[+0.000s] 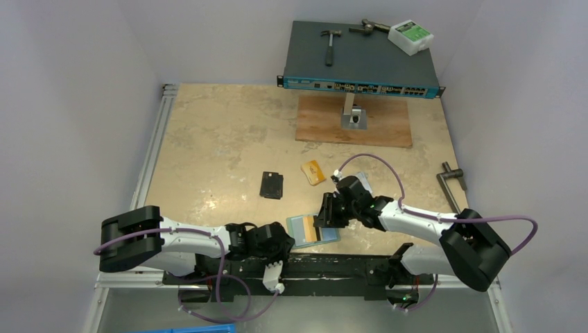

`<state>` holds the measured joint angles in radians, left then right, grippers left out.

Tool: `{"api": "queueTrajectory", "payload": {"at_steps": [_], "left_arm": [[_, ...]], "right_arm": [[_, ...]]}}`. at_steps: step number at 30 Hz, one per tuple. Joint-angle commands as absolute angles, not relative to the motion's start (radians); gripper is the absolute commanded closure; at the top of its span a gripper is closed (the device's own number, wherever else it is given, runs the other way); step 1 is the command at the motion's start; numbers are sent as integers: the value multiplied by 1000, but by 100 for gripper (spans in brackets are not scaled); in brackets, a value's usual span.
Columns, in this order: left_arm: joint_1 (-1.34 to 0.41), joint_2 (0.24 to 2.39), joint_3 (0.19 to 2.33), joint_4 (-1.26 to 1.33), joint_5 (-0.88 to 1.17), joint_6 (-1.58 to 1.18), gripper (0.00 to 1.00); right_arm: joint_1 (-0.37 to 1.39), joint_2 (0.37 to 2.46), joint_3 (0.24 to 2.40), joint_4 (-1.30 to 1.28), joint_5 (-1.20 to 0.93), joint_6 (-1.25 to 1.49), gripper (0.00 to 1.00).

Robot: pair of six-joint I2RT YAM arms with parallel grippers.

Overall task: Put the credit cards into the card holder
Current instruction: Insert the credit card into the card holder.

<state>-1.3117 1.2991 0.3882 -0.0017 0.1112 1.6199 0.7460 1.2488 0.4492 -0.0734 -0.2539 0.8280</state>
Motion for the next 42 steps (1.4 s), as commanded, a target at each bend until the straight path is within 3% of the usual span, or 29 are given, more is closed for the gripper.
{"api": "queueTrajectory", "payload": {"at_steps": [1, 30, 42], "left_arm": [[-1329, 1315, 357, -138, 166, 1622, 100], [-1328, 1306, 345, -124, 172, 1623, 100], [-1321, 1280, 396, -207, 122, 1549, 99]], "right_arm": [[750, 1252, 484, -46, -271, 803, 67], [911, 1420, 647, -83, -234, 764, 68], [836, 1281, 608, -168, -210, 783, 51]]}}
